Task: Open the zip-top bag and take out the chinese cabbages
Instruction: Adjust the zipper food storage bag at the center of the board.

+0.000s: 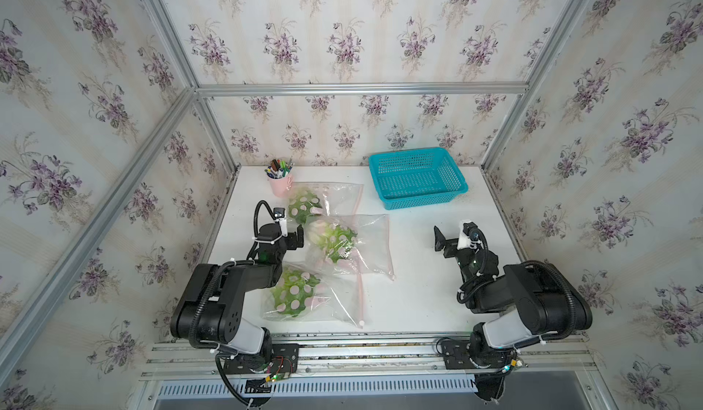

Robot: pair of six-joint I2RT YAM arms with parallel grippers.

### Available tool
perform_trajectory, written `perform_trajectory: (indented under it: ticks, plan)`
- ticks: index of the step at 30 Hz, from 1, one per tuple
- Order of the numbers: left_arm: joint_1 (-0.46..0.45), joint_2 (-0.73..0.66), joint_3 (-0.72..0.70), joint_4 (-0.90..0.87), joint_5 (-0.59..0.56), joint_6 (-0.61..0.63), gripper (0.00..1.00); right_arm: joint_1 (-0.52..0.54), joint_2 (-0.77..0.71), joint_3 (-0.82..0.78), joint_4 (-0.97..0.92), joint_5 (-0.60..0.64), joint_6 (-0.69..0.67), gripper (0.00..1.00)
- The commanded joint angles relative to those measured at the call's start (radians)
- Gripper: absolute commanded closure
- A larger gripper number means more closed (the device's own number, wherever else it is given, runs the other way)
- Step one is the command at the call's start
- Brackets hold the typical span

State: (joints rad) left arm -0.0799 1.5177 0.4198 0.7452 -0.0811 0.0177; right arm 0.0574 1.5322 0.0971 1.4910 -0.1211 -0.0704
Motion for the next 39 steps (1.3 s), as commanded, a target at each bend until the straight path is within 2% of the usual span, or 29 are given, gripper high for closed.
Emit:
perform_trajectory:
  ticks: [1, 11, 13, 16, 20, 23, 26, 28, 29, 31, 33, 36, 39]
  plan:
    - [0.005, -0.006, 0.004, 0.016, 0.006, 0.003, 0.01, -0.001, -0.002, 0.000, 0.009, -0.006, -0.012, 0.00]
    - [0.002, -0.004, 0.006, 0.016, -0.003, 0.007, 0.01, -0.001, -0.002, 0.000, 0.013, 0.009, -0.007, 0.00]
    - [0.003, -0.004, 0.006, 0.016, -0.002, 0.006, 0.01, -0.001, 0.001, 0.012, -0.003, 0.078, 0.023, 0.00]
    - [0.003, -0.005, 0.006, 0.016, 0.001, 0.005, 0.01, -0.001, 0.003, 0.035, -0.042, 0.373, 0.144, 0.00]
    - [0.003, -0.003, 0.008, 0.014, 0.000, 0.004, 0.01, -0.008, 0.005, 0.021, -0.016, 0.378, 0.150, 0.00]
    - [0.008, -0.003, 0.008, 0.010, 0.007, 0.001, 0.01, -0.008, -0.007, 0.054, -0.094, 0.364, 0.147, 0.00]
    - [0.005, -0.030, 0.012, 0.015, 0.006, 0.008, 0.01, 0.014, -0.021, 0.009, -0.011, 0.412, 0.132, 0.00]
    - [-0.013, -0.195, 0.114, -0.311, -0.075, -0.009, 0.01, 0.029, -0.059, -0.028, 0.040, 0.410, 0.102, 0.00]
    - [-0.024, -0.265, 0.169, -0.439, -0.138, -0.043, 0.01, 0.061, -0.106, -0.050, 0.039, 0.476, 0.085, 0.00]
    - [-0.030, -0.374, 0.194, -0.505, -0.120, -0.075, 0.01, 0.081, -0.268, -0.062, -0.119, 0.520, 0.116, 0.00]
    - [-0.031, -0.469, 0.200, -0.513, -0.039, -0.094, 0.01, 0.066, -0.479, -0.017, -0.428, 0.503, 0.271, 0.00]
    - [-0.032, -0.556, 0.251, -0.612, 0.055, -0.121, 0.01, -0.008, -0.695, -0.009, -0.598, 0.229, 0.436, 0.00]
    - [-0.035, -0.561, 0.373, -0.831, 0.178, -0.147, 0.01, -0.011, -0.826, 0.064, -0.899, 0.106, 0.481, 0.00]
